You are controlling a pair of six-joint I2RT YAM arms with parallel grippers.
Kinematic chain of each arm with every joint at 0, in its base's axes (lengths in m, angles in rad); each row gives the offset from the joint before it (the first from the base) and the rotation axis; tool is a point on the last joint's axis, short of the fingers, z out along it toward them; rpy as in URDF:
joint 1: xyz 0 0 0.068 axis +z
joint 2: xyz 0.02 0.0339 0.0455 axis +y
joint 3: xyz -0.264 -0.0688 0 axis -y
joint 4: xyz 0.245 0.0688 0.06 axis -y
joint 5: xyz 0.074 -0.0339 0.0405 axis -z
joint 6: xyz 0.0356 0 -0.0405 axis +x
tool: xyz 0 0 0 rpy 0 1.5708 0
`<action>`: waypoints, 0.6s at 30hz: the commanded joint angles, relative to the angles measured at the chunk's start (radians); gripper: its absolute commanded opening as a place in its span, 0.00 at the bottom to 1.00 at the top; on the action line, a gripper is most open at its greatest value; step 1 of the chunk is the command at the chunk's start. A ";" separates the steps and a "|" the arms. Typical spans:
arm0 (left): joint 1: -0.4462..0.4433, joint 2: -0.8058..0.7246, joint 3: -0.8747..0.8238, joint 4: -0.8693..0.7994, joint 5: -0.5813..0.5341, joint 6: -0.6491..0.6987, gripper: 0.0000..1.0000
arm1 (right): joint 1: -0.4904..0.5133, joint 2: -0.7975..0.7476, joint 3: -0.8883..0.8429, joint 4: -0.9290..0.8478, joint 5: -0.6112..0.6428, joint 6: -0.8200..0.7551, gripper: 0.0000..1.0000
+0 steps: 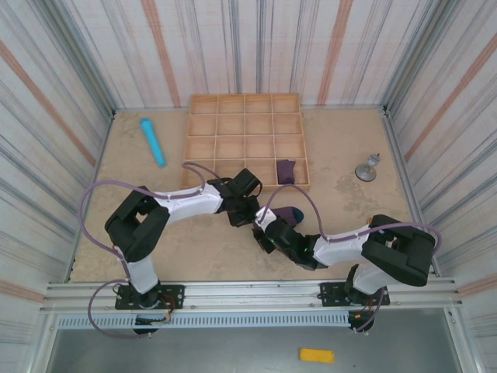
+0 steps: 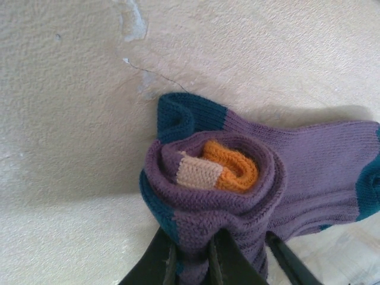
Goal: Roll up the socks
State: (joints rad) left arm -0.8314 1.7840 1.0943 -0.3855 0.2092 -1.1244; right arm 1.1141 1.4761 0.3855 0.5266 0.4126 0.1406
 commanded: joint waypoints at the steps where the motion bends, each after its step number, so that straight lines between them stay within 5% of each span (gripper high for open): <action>1: 0.010 0.002 -0.062 -0.060 -0.001 -0.008 0.00 | 0.016 0.051 0.014 -0.021 0.057 -0.010 0.57; 18: 0.037 -0.010 -0.087 -0.071 0.003 -0.014 0.00 | 0.066 -0.008 -0.033 -0.048 0.119 0.031 0.69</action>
State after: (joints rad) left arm -0.8040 1.7596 1.0485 -0.3389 0.2428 -1.1259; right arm 1.1744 1.4773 0.3511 0.4927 0.4934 0.1673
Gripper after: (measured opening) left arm 0.120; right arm 0.691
